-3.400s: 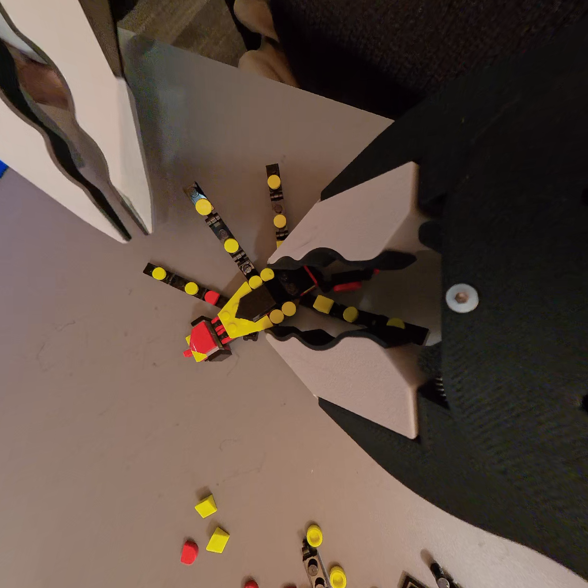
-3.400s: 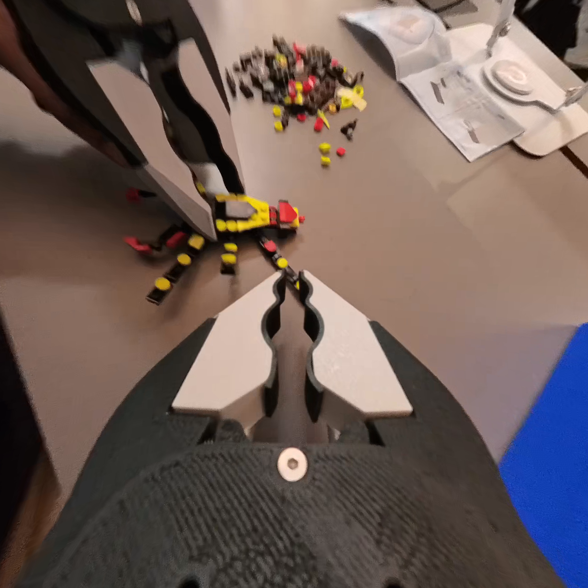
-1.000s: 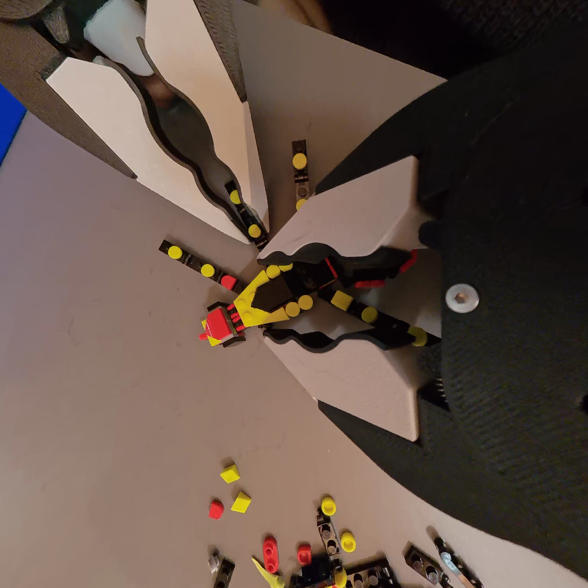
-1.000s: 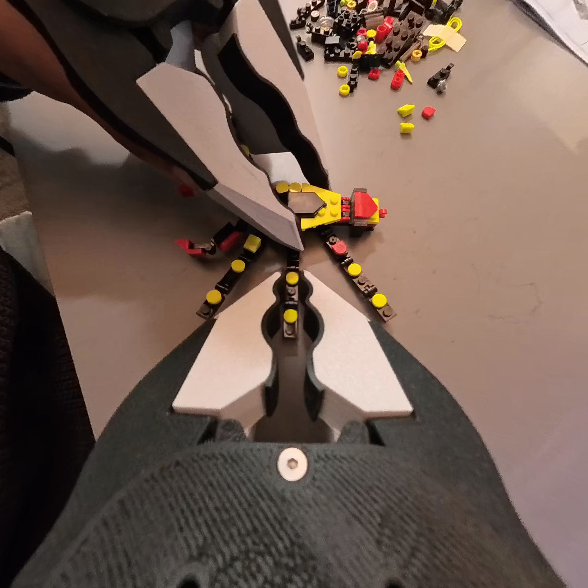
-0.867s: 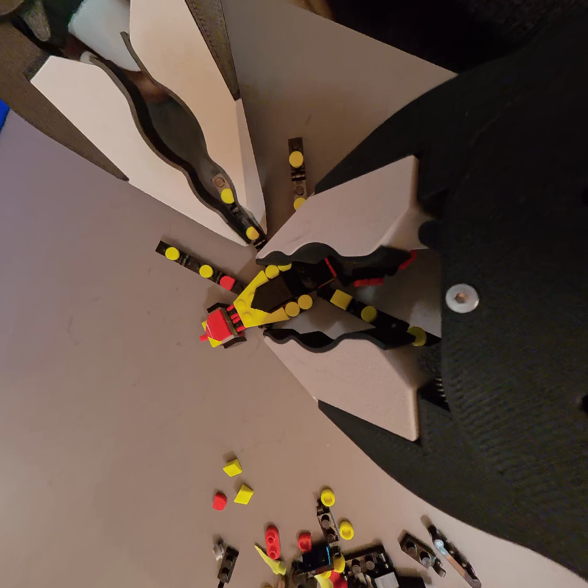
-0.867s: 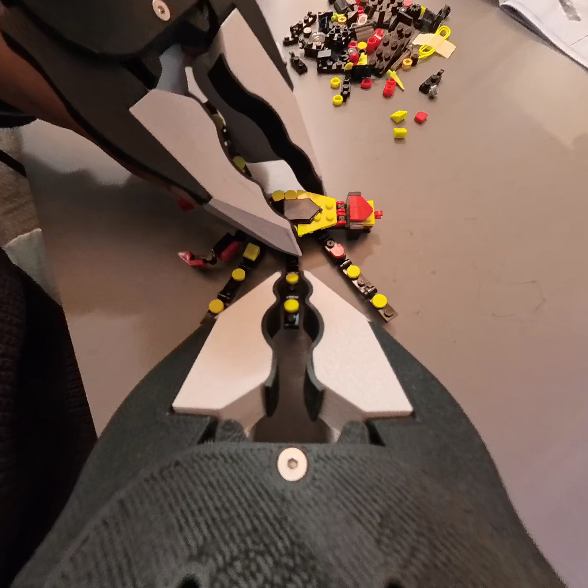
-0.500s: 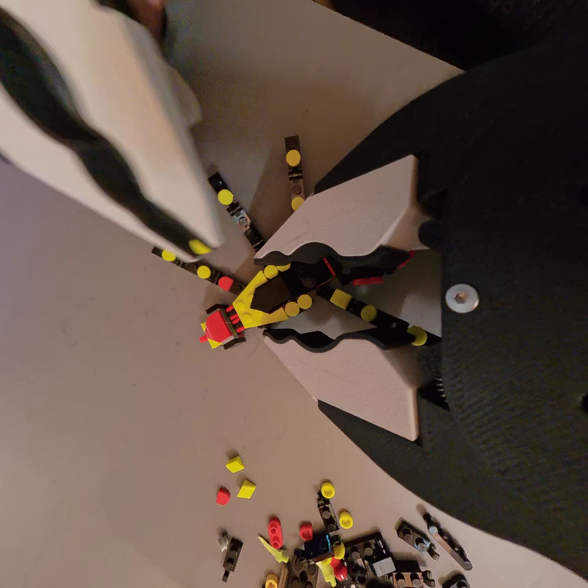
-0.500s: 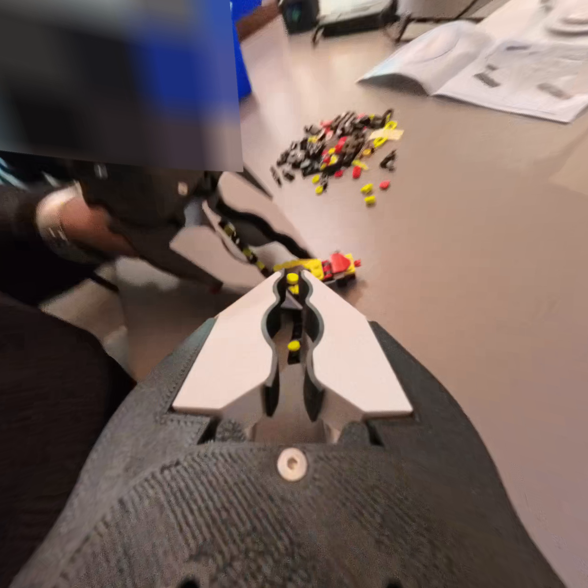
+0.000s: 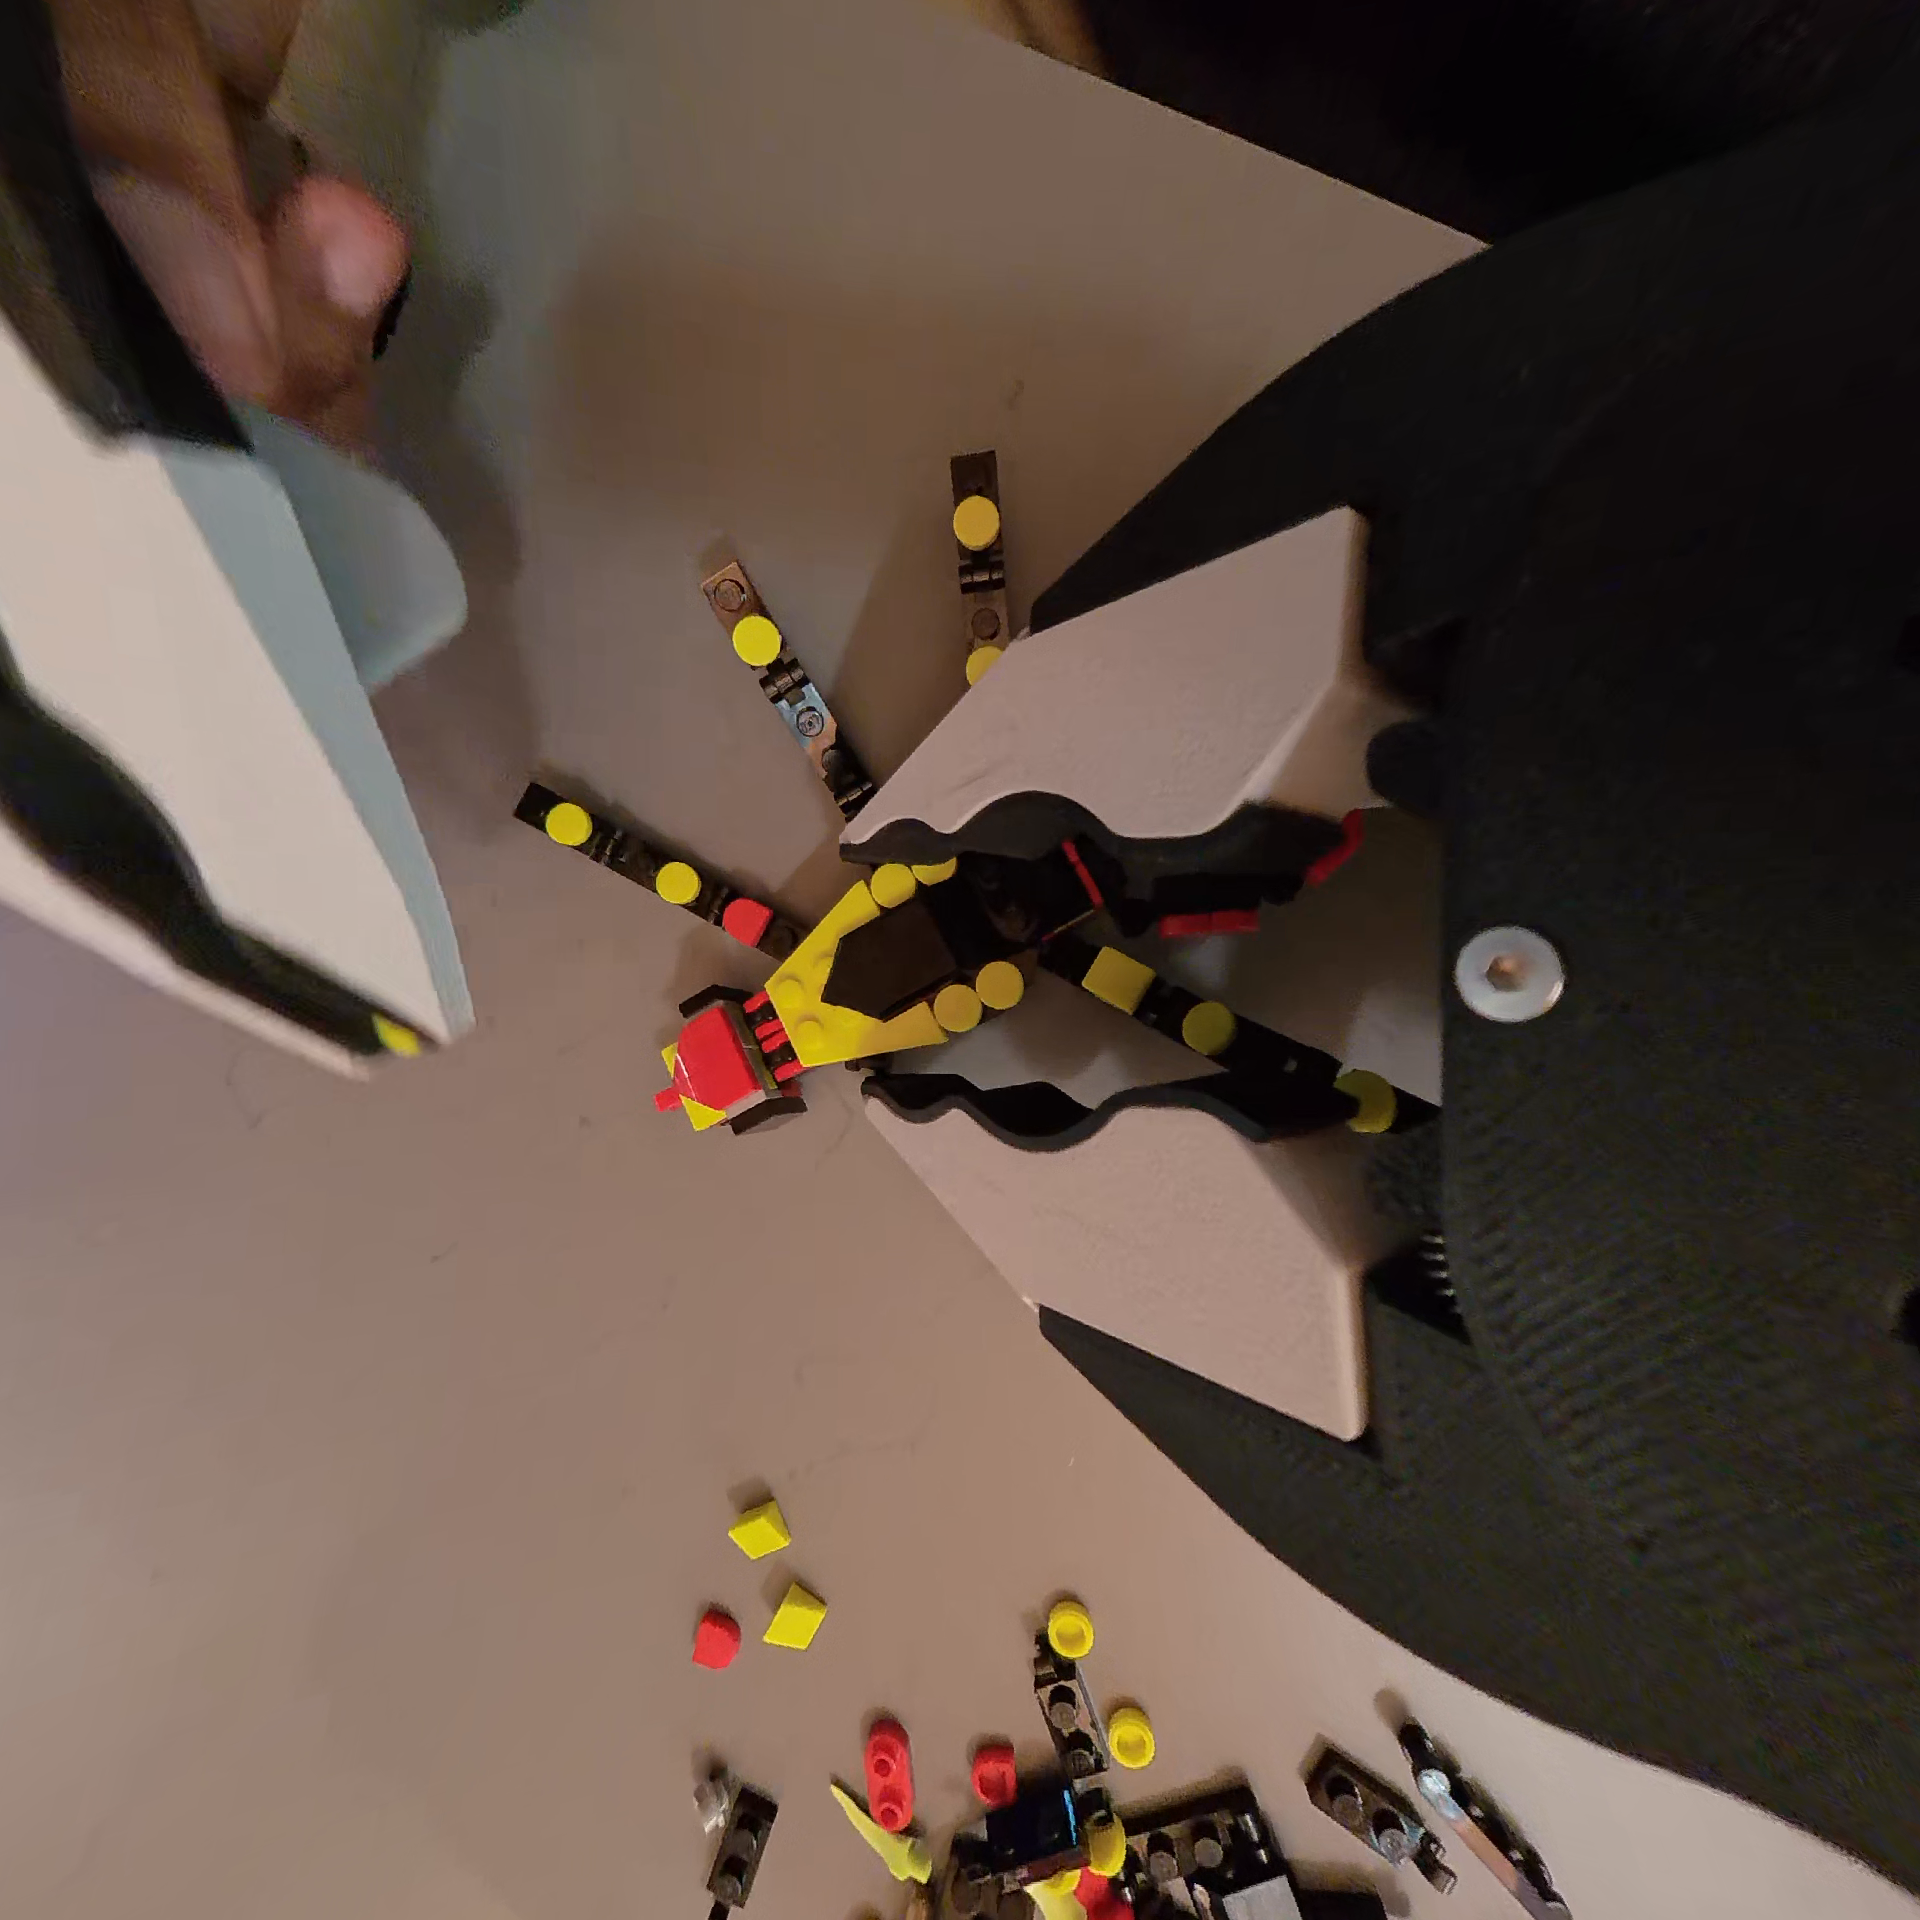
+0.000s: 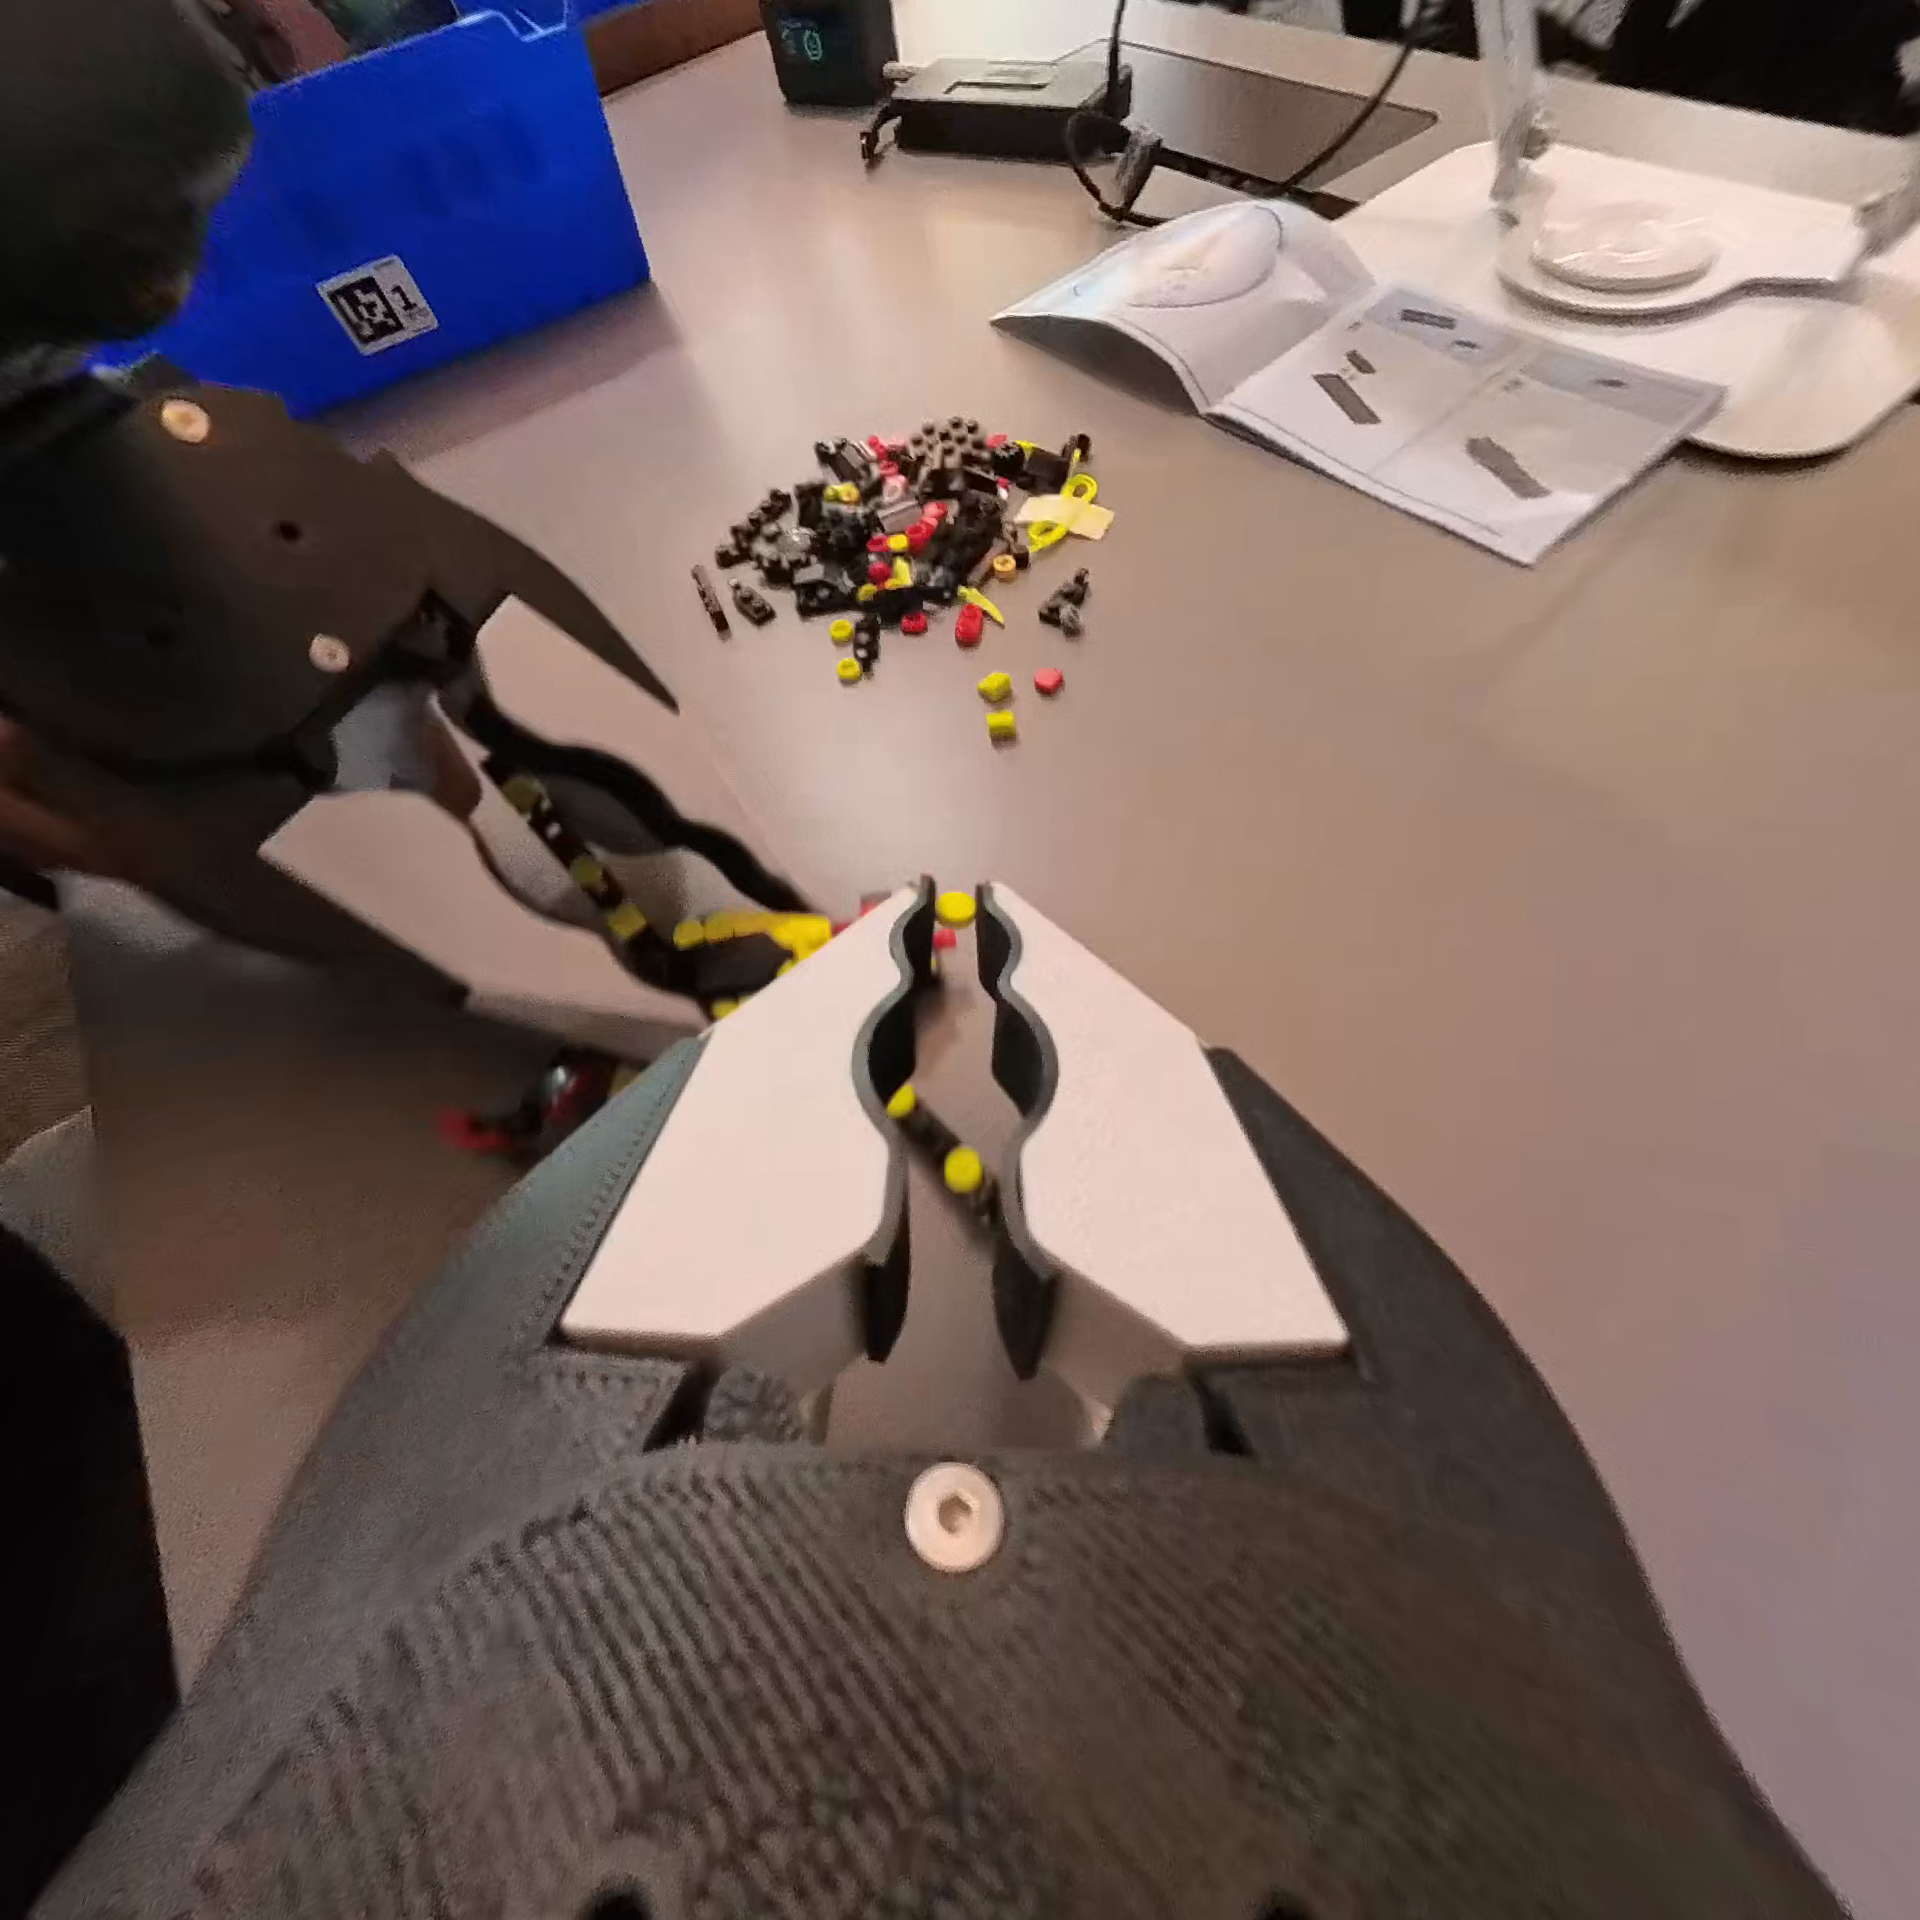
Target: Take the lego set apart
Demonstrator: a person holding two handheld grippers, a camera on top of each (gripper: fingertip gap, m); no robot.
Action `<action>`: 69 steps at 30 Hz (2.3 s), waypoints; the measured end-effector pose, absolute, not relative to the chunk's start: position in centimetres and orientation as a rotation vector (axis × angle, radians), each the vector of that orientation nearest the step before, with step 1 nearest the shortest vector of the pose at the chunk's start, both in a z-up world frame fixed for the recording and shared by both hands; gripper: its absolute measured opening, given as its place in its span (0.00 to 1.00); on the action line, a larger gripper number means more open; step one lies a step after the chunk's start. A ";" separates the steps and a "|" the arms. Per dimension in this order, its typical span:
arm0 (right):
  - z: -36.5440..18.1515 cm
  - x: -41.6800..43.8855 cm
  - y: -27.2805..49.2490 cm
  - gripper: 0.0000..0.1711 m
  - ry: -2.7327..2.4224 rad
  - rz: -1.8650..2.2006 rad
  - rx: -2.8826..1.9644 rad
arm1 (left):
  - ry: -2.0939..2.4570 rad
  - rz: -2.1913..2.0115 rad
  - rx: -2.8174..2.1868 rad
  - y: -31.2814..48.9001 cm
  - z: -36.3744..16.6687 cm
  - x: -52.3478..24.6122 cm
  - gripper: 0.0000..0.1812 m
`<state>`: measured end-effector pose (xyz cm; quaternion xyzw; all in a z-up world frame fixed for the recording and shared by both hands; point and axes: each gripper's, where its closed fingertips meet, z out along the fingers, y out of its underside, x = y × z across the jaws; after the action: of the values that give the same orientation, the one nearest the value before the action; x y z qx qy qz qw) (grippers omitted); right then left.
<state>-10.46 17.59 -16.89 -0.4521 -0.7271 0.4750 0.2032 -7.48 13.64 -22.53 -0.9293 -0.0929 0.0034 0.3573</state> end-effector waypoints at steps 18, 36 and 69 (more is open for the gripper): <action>-17.2 -16.1 16.9 0.13 -2.169 1.191 -1.283 | -0.248 -0.049 -2.364 13.6 -22.6 -7.4 0.23; -21.9 -2.2 15.8 0.04 -2.405 1.086 -1.187 | -0.253 -0.044 -2.361 13.7 -22.6 -7.5 0.23; -20.0 -3.0 16.1 0.06 -2.332 1.121 -1.052 | -0.279 0.043 -2.389 14.5 -22.9 -6.9 0.43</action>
<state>-2.97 16.10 -20.04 -0.3709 -0.8223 0.3951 0.1734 -6.93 14.46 -22.90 -0.9266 -0.1081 0.0165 0.3597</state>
